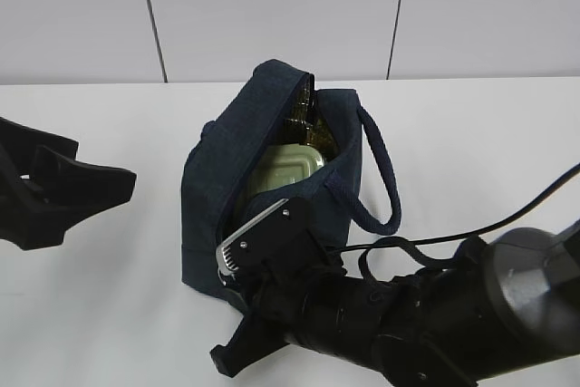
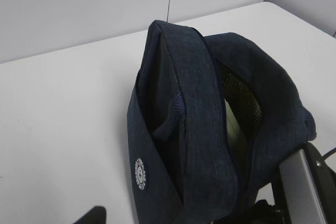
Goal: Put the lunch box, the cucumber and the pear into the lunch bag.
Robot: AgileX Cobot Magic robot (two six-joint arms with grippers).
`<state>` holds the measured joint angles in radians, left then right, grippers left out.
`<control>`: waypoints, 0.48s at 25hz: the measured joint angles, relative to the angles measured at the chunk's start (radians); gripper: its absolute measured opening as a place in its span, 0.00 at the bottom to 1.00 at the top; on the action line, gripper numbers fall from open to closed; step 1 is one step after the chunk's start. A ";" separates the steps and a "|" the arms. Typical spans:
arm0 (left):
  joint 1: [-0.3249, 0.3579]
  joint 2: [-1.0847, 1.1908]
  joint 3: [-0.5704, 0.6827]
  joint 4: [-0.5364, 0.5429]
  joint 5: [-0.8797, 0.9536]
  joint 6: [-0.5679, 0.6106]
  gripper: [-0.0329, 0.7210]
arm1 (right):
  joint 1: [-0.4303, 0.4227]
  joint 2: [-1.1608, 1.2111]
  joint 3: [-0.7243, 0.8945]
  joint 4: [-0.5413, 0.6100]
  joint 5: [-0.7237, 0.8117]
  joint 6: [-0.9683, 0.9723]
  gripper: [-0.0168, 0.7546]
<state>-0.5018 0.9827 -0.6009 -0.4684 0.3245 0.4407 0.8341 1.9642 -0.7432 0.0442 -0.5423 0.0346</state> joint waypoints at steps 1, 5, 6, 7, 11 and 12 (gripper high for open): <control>0.000 0.000 0.000 0.000 0.000 0.000 0.66 | 0.000 0.000 0.000 0.000 0.000 0.000 0.02; 0.000 0.000 0.000 0.002 0.001 0.000 0.66 | 0.000 -0.041 0.000 0.003 0.066 -0.001 0.02; 0.000 0.000 0.000 0.004 0.003 0.000 0.66 | 0.000 -0.056 0.000 0.003 0.089 -0.001 0.02; 0.000 0.000 0.000 0.008 0.003 0.000 0.66 | 0.000 -0.077 0.000 0.003 0.114 -0.001 0.02; 0.000 0.000 0.000 0.039 0.004 0.000 0.66 | 0.000 -0.168 0.000 0.001 0.183 -0.001 0.02; 0.000 0.000 0.000 0.041 0.004 0.000 0.66 | 0.000 -0.187 0.000 -0.001 0.191 -0.001 0.02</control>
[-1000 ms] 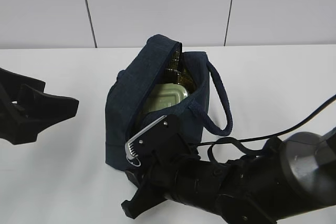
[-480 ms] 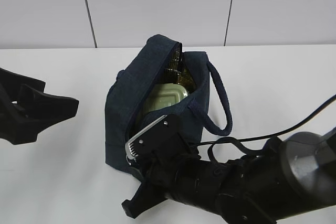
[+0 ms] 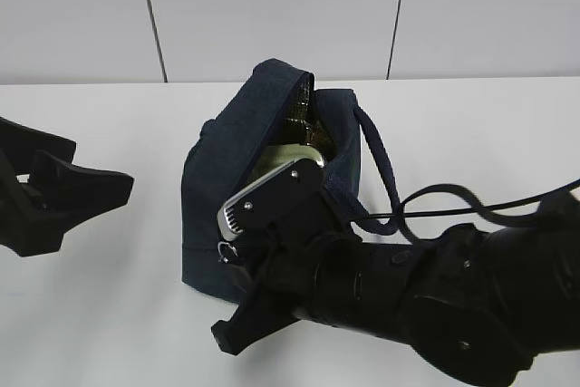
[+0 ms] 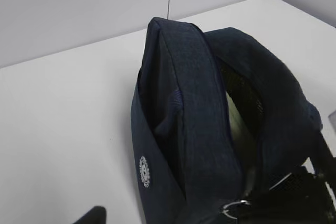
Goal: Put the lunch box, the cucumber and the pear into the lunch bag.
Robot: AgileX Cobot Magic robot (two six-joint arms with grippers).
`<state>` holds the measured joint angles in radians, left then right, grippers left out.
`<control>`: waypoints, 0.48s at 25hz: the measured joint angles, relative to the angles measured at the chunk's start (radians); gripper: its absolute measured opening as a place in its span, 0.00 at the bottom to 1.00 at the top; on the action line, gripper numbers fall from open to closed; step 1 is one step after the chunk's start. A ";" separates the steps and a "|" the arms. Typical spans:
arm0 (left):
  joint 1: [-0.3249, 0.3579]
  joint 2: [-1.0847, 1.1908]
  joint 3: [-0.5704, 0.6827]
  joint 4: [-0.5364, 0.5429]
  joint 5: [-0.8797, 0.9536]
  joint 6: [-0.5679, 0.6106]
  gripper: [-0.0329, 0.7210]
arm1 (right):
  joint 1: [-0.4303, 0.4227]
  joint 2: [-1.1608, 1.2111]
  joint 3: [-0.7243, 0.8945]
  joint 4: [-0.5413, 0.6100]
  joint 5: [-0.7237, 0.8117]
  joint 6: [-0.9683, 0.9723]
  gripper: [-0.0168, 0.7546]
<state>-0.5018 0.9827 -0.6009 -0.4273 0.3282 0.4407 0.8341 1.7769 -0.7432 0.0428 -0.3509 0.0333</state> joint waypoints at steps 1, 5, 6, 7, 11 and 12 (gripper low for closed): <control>0.000 0.000 0.000 0.000 0.000 0.000 0.66 | 0.000 -0.018 0.000 -0.002 0.009 -0.001 0.02; 0.000 0.000 0.000 -0.011 0.001 0.000 0.66 | 0.000 -0.083 0.000 -0.004 0.061 -0.018 0.02; 0.000 0.000 0.000 -0.012 0.001 0.000 0.66 | 0.000 -0.097 0.000 -0.004 0.072 -0.025 0.02; 0.000 0.000 0.000 -0.013 0.004 0.000 0.66 | 0.000 -0.111 0.000 -0.006 0.085 -0.033 0.02; 0.000 0.000 0.000 -0.013 0.036 0.015 0.63 | 0.000 -0.161 0.000 -0.008 0.100 -0.056 0.02; 0.000 0.000 0.000 -0.013 0.051 0.025 0.61 | 0.000 -0.168 -0.005 -0.008 0.113 -0.064 0.02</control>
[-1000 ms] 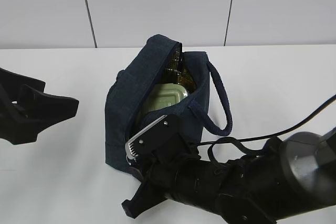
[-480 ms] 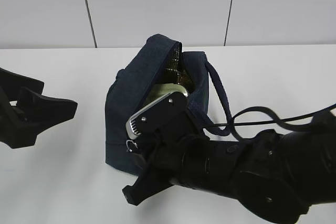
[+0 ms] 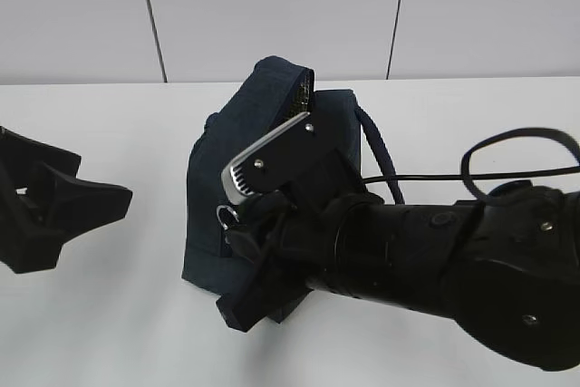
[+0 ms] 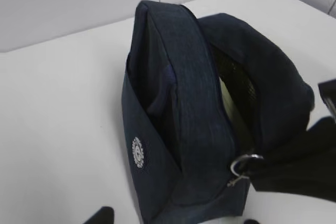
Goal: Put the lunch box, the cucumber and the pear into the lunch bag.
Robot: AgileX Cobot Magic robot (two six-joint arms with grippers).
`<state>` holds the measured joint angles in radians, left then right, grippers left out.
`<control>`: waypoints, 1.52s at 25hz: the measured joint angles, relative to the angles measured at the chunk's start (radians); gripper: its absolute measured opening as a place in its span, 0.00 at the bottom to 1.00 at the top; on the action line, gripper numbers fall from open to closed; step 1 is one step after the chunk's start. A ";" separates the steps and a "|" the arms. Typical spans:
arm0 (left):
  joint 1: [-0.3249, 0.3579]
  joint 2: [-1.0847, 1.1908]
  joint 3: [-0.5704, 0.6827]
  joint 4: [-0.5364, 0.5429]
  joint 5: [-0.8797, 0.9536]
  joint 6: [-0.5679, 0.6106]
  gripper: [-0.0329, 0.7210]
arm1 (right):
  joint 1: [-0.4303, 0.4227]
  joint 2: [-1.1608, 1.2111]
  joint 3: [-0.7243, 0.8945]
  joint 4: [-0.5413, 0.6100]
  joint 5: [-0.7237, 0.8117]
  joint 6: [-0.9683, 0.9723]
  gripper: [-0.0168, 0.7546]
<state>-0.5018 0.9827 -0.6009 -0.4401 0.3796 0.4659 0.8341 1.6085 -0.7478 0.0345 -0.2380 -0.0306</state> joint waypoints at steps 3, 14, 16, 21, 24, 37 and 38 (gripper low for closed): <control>0.000 0.000 0.000 -0.039 0.022 0.051 0.56 | 0.000 -0.009 -0.031 0.000 0.052 -0.028 0.02; 0.018 0.124 0.000 -0.567 0.098 0.545 0.55 | 0.000 -0.019 -0.138 0.000 0.176 -0.072 0.02; 0.070 0.162 0.000 -0.659 0.131 0.622 0.55 | 0.000 -0.032 -0.141 0.000 0.191 -0.075 0.02; 0.335 0.211 0.000 -0.884 0.384 0.912 0.55 | 0.000 -0.064 -0.141 0.000 0.214 -0.088 0.02; 0.433 0.212 0.000 -0.879 0.405 1.039 0.55 | 0.000 -0.072 -0.141 0.000 0.220 -0.090 0.02; 0.303 0.386 0.000 -0.874 0.360 1.326 0.55 | 0.000 -0.075 -0.141 0.004 0.221 -0.092 0.02; 0.295 0.406 0.000 -0.889 0.357 1.337 0.55 | 0.000 -0.075 -0.141 0.004 0.221 -0.092 0.02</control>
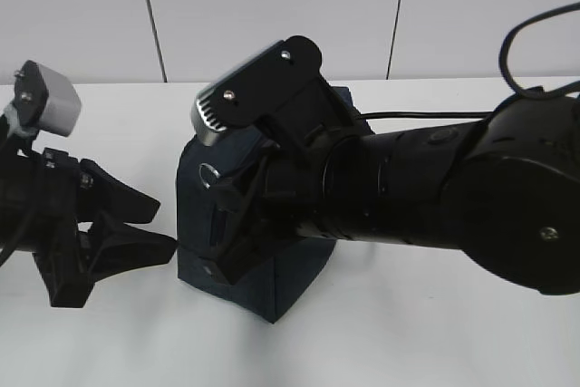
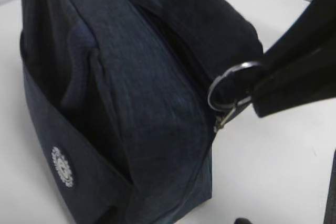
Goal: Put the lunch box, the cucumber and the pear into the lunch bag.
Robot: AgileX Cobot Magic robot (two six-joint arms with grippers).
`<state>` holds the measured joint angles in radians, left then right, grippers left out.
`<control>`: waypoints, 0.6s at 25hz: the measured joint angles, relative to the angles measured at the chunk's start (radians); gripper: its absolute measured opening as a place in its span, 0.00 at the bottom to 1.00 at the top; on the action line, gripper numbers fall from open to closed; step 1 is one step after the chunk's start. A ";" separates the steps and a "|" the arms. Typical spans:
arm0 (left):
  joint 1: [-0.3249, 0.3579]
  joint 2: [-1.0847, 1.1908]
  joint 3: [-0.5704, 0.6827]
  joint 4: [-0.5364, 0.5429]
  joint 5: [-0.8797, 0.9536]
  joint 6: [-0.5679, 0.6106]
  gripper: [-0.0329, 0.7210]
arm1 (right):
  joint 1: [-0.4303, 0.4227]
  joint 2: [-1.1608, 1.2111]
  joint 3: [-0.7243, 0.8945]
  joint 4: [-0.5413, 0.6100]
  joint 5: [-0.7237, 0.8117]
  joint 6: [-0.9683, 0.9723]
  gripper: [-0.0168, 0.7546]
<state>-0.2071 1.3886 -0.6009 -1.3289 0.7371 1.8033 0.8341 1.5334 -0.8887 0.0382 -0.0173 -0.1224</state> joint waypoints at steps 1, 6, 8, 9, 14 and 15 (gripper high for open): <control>-0.005 0.021 0.000 -0.015 -0.008 0.014 0.55 | 0.000 0.000 0.000 0.000 0.000 0.000 0.02; -0.008 0.086 -0.001 -0.100 -0.053 0.077 0.55 | 0.000 0.000 -0.002 0.001 0.000 0.000 0.02; -0.008 0.099 -0.001 -0.117 -0.049 0.095 0.55 | 0.000 -0.002 -0.002 0.001 0.000 0.000 0.02; -0.008 0.106 -0.001 -0.132 -0.048 0.102 0.55 | 0.000 -0.002 -0.002 0.001 0.000 0.000 0.02; -0.008 0.143 -0.003 -0.213 -0.033 0.143 0.55 | 0.000 -0.002 -0.002 0.001 0.000 0.000 0.02; -0.008 0.149 -0.003 -0.223 -0.028 0.148 0.55 | 0.000 -0.002 -0.002 0.001 0.000 0.000 0.02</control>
<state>-0.2153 1.5378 -0.6039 -1.5521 0.7092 1.9518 0.8341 1.5319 -0.8902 0.0396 -0.0173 -0.1224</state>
